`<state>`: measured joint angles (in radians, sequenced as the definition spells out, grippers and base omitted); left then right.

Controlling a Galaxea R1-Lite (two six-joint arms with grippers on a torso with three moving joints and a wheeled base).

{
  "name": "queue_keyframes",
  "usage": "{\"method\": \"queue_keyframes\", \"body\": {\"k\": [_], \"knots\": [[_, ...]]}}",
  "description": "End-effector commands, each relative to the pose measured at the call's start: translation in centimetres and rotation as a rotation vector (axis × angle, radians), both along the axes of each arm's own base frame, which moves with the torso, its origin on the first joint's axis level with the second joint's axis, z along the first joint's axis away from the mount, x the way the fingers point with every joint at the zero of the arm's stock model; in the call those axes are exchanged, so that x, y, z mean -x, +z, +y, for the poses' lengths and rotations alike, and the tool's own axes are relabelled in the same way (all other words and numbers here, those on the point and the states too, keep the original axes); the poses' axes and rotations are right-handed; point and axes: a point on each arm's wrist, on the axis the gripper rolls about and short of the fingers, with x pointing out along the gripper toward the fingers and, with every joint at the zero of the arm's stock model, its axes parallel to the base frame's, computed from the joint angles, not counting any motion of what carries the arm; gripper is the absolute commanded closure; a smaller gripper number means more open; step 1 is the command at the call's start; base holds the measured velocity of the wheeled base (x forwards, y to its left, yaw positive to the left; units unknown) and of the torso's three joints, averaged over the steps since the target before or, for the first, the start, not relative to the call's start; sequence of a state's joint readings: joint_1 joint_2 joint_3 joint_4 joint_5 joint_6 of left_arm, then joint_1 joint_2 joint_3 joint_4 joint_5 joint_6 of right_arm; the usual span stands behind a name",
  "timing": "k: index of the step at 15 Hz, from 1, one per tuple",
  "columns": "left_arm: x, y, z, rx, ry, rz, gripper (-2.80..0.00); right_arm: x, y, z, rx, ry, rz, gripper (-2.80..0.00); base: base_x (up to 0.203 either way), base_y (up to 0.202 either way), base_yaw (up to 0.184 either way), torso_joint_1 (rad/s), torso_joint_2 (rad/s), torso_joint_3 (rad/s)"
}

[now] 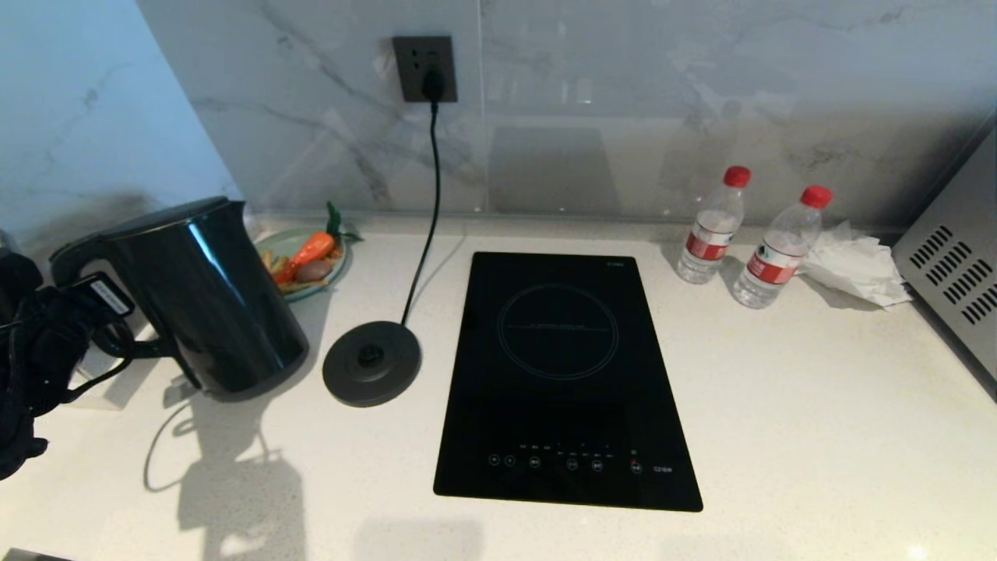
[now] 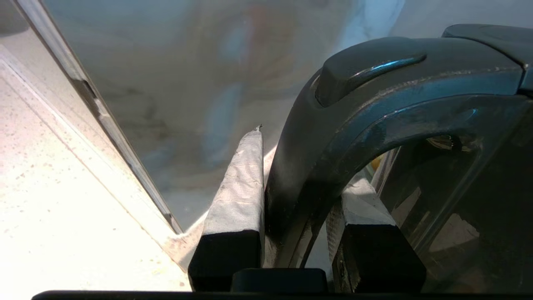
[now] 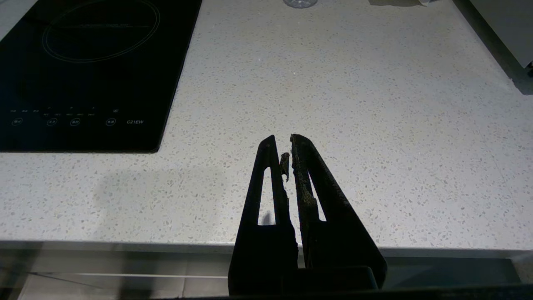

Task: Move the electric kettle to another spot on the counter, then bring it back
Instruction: Place it by the sink

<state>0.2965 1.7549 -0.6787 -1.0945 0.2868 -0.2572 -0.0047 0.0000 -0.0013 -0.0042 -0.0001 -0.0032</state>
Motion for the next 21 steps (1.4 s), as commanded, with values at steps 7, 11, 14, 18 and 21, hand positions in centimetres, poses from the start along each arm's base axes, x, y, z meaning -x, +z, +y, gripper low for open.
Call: {"method": "queue_keyframes", "body": {"k": [7,11,14,18,21], "knots": [[0.4,0.3,1.4,-0.005,0.011,-0.018,0.0,0.0,0.0,0.0,0.0,-0.001,0.001,0.0,0.0,0.0,0.0,0.0,0.0,0.0],[1.7,-1.1,0.9,0.014,-0.093,0.038,0.0,0.0,0.0,0.0,0.0,0.0,-0.001,0.0,0.0,0.0,0.0,0.0,0.0,0.0],[3.5,-1.7,0.0,0.027,-0.193,0.066,0.0,0.0,0.0,0.0,0.0,-0.001,-0.001,0.0,0.0,0.0,0.0,0.0,0.0,0.0],[3.9,-2.2,-0.3,0.037,-0.22,0.087,0.0,0.0,0.0,0.0,0.0,0.0,-0.001,0.0,0.0,0.0,0.0,0.0,0.0,0.0],[3.8,-2.3,-0.2,0.036,-0.22,0.089,0.0,0.0,0.0,0.0,0.0,0.0,-0.001,0.0,0.0,0.0,0.0,0.0,0.0,0.0]]}}
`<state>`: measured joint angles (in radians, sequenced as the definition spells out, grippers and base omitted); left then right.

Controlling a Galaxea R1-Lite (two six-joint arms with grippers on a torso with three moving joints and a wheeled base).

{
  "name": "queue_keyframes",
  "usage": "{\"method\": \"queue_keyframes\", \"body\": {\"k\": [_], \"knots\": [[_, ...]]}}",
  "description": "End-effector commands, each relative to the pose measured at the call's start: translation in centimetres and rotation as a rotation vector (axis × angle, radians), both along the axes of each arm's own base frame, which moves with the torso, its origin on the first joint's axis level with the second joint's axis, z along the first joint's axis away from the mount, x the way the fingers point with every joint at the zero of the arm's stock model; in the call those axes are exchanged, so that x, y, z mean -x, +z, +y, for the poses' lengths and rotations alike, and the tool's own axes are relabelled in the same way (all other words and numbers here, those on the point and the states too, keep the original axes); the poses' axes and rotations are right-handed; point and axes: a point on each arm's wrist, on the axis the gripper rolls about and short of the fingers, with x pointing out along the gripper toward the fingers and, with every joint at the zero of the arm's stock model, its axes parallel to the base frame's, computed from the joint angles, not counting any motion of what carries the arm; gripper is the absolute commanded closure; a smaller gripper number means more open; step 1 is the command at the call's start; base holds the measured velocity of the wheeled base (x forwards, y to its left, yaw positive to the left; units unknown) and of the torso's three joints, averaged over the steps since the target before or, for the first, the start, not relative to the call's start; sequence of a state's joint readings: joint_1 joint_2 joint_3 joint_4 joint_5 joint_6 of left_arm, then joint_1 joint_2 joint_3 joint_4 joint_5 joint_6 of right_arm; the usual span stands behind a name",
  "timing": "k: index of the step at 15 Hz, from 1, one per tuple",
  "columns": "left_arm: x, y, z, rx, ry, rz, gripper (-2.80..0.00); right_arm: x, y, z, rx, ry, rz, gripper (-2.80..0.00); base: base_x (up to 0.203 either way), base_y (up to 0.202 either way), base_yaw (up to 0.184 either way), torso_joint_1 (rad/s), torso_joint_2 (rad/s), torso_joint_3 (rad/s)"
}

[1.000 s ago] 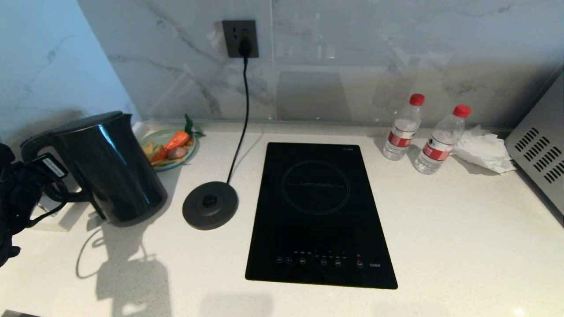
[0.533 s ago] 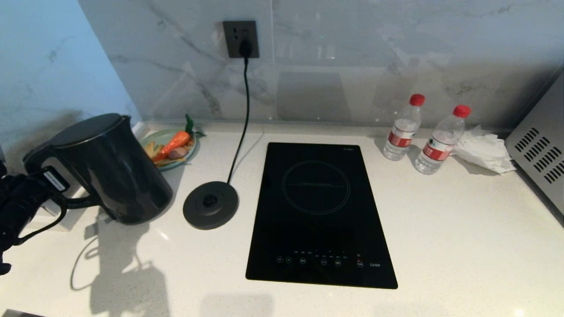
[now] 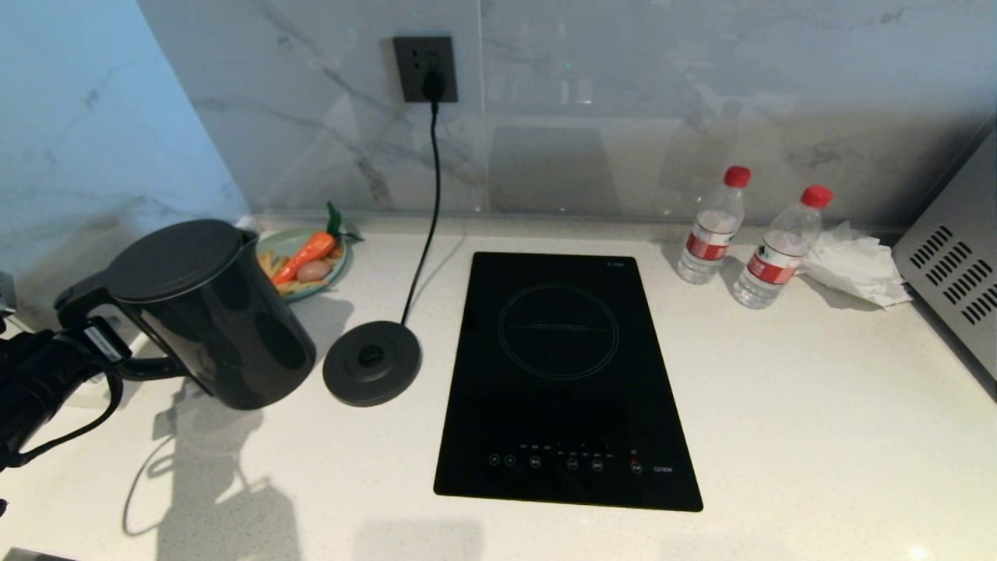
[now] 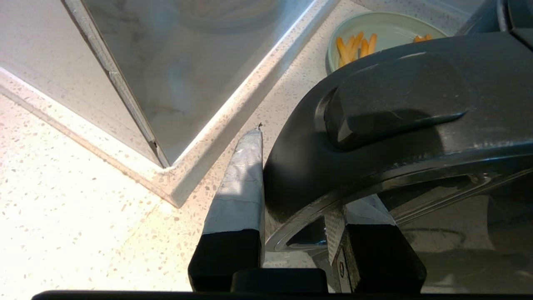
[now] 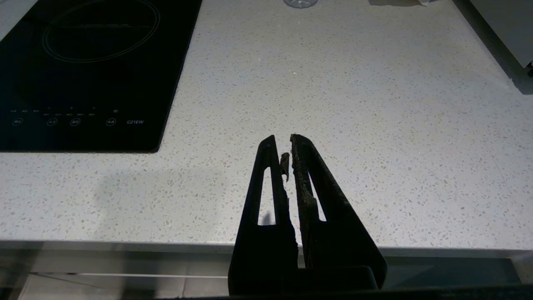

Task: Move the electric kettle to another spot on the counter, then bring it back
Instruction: Place it by the sink

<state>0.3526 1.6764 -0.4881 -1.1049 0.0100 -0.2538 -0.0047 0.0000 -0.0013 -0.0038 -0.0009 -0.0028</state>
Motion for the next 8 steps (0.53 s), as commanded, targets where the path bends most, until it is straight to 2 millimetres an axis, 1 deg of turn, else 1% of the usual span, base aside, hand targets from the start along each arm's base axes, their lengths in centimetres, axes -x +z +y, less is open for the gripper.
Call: {"method": "queue_keyframes", "body": {"k": [1,6,7,8], "knots": [[0.03,0.03,0.0,-0.002,0.001,-0.004,0.0,0.0,0.02,0.0,0.0,0.001,-0.001,0.0,0.0,0.0,0.0,0.0,0.0,0.0],[0.02,0.05,-0.08,-0.003,0.001,-0.005,0.0,0.0,0.02,0.0,0.0,0.001,-0.001,0.0,0.0,0.0,0.0,0.0,0.0,0.0],[0.05,0.04,-0.09,-0.003,0.002,-0.004,-2.8,-0.01,-0.02,0.0,0.0,0.0,0.0,0.0,0.0,0.0,0.0,0.0,0.0,0.0],[0.08,0.16,-0.1,-0.006,0.001,-0.008,-2.8,-0.01,-0.02,0.0,0.0,0.001,0.0,0.0,0.0,0.0,0.0,0.0,0.0,0.0]]}}
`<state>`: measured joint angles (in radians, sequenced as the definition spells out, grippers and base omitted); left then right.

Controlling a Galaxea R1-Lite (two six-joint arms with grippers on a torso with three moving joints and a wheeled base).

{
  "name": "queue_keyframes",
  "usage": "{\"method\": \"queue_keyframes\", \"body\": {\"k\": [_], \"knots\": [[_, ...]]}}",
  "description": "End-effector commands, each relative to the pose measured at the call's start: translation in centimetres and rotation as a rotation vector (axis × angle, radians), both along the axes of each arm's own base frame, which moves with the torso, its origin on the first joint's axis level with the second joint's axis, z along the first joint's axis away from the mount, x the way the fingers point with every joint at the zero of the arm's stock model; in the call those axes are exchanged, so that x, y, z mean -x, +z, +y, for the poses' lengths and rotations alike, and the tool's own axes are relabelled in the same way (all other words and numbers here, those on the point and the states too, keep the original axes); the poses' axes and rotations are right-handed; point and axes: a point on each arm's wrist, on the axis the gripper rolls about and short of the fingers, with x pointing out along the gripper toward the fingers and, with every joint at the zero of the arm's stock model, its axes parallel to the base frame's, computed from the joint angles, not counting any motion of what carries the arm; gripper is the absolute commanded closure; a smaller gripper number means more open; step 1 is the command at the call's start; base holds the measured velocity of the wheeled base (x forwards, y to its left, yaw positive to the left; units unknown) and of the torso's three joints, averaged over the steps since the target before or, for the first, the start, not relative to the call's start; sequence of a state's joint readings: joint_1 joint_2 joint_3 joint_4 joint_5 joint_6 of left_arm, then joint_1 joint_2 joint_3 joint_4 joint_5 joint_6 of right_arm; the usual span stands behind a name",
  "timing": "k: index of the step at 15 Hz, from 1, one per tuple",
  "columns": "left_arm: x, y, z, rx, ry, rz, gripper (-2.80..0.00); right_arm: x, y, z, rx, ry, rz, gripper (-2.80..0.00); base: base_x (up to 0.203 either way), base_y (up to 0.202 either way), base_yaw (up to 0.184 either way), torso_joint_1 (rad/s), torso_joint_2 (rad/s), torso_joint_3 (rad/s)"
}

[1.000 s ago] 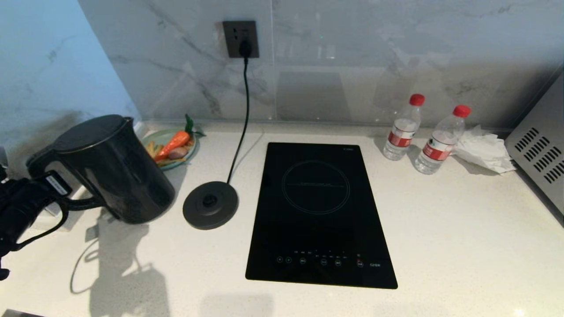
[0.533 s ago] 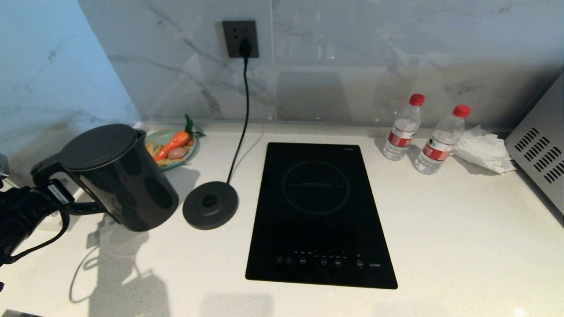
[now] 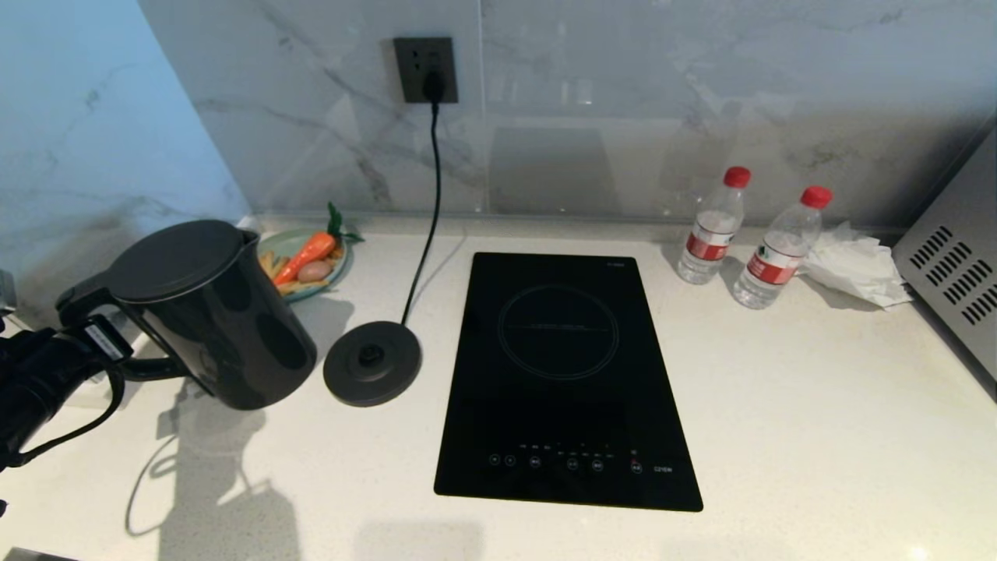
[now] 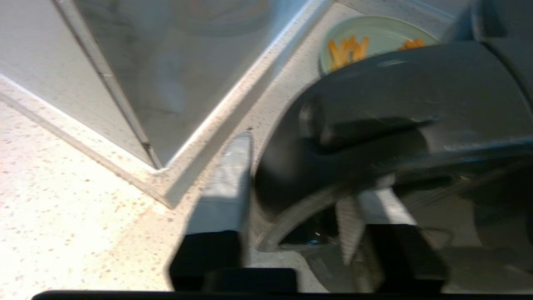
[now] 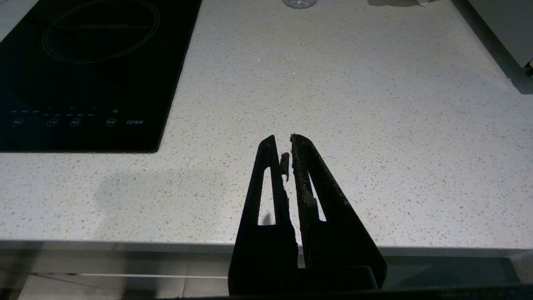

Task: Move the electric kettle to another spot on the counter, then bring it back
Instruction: Place it by the sink

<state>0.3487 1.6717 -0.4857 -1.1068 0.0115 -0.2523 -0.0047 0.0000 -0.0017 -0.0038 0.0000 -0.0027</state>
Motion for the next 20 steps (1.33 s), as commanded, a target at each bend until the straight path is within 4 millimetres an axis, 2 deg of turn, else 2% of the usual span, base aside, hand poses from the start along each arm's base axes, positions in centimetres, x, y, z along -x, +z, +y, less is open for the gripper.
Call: {"method": "queue_keyframes", "body": {"k": [1,8,11,13,20], "knots": [[0.1,0.2,0.0,-0.004,0.002,-0.008,-2.8,0.0,0.0,0.0,0.0,0.0,-0.001,0.0,0.0,0.0,0.0,0.0,0.0,0.0],[1.1,-0.4,-0.3,0.005,-0.025,0.016,-2.8,0.0,0.0,0.0,0.0,0.0,-0.001,0.0,0.0,0.0,0.0,0.0,0.0,0.0],[3.0,-1.0,0.9,-0.013,-0.096,0.051,-2.8,0.0,0.0,0.0,0.0,0.0,-0.001,0.0,0.0,0.0,0.0,0.0,0.0,0.0],[4.4,-0.6,2.1,-0.024,-0.163,0.032,-2.8,0.0,0.0,0.0,0.0,-0.001,-0.001,0.0,0.0,0.0,0.0,0.0,0.0,0.0],[6.8,-0.5,3.9,-0.001,-0.356,0.008,-2.8,0.0,0.0,0.0,0.0,0.0,-0.001,0.0,0.0,0.0,0.0,0.0,0.0,0.0]]}}
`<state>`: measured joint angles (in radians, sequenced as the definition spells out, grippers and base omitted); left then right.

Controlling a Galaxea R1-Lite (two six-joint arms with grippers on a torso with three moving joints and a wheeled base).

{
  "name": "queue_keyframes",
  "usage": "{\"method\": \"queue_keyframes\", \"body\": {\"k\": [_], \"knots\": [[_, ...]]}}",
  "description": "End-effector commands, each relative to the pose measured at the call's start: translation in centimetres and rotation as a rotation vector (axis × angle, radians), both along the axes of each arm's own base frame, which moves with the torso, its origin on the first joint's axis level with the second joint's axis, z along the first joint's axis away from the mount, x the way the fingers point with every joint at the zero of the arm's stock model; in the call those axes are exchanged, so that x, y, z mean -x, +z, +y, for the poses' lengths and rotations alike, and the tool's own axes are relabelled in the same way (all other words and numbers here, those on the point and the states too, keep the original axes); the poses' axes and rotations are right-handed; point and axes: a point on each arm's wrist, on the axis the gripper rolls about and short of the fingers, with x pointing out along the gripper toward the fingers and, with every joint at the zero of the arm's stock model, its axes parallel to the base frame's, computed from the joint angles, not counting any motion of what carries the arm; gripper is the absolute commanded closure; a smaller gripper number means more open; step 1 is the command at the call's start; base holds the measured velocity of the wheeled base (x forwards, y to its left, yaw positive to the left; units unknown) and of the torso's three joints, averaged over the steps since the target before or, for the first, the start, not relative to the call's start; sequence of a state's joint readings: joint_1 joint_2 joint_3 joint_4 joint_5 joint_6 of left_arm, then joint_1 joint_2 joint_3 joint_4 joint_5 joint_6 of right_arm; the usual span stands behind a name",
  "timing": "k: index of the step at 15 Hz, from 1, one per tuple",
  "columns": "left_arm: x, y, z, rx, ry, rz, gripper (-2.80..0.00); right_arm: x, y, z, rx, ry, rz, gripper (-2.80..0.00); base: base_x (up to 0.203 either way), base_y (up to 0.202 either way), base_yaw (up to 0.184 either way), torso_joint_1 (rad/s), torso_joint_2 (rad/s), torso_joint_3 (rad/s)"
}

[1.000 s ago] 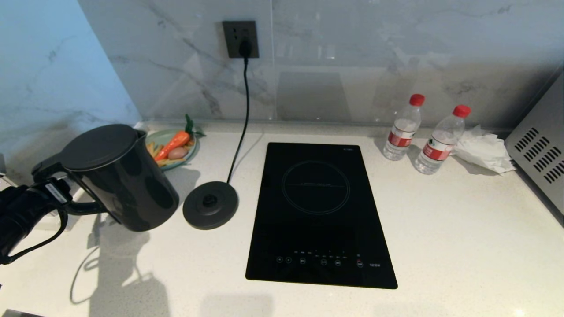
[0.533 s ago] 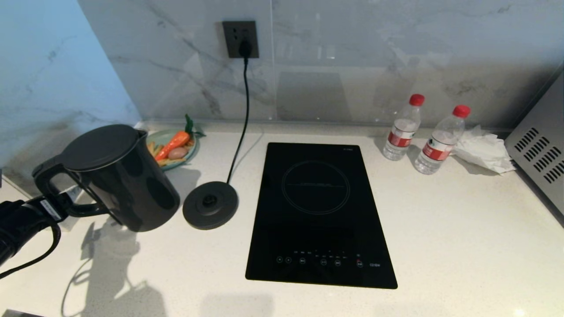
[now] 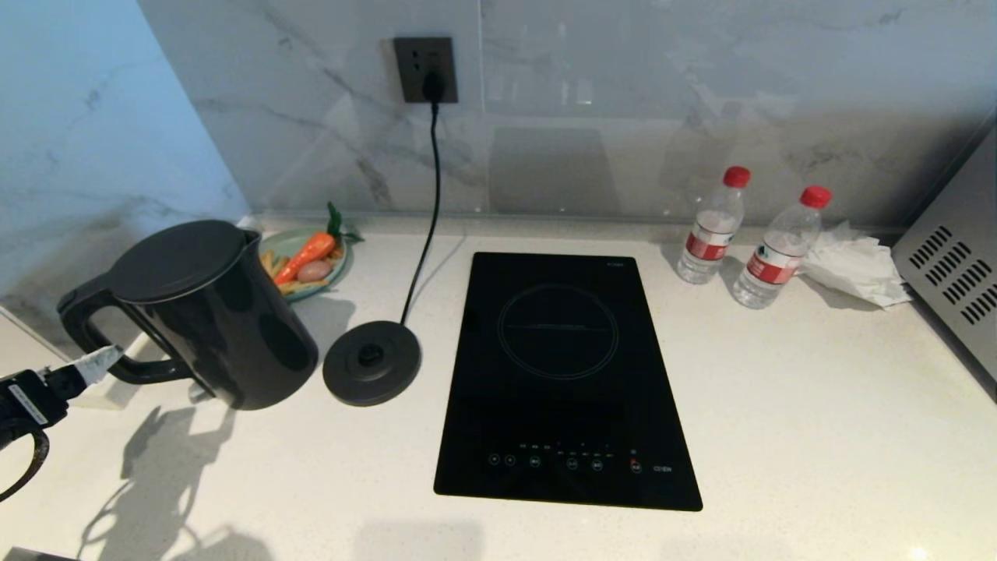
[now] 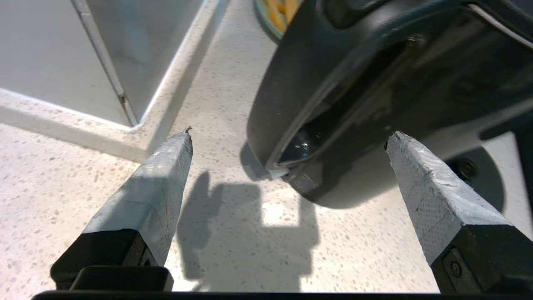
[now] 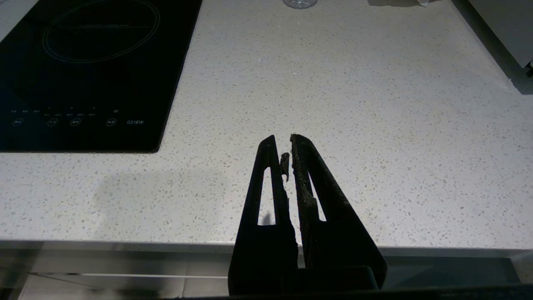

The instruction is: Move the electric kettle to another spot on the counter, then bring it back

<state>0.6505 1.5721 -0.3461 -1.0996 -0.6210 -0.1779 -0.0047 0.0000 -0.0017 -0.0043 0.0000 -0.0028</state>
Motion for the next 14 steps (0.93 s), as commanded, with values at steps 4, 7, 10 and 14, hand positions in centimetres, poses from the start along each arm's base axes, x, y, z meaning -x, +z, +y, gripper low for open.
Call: {"method": "queue_keyframes", "body": {"k": [4,7,10,14], "knots": [[1.1,0.4,0.5,-0.005,-0.03,-0.023,0.0,0.0,0.0,0.0,0.0,-0.001,0.0,0.0,0.0,0.0,0.0,0.0,0.0,0.0],[1.2,0.6,0.4,-0.012,-0.032,-0.032,0.0,0.0,0.0,0.0,0.0,0.0,0.0,0.0,0.0,0.0,0.0,0.0,0.0,0.0],[2.2,1.7,-0.3,-0.037,-0.075,-0.069,0.0,0.0,0.0,0.0,0.0,0.0,0.0,0.0,0.0,0.0,0.0,0.0,0.0,0.0],[3.5,5.8,-3.7,-0.121,-0.177,-0.198,0.0,0.0,0.0,0.0,0.0,-0.001,0.0,0.0,0.0,0.0,0.0,0.0,0.0,0.0]]}}
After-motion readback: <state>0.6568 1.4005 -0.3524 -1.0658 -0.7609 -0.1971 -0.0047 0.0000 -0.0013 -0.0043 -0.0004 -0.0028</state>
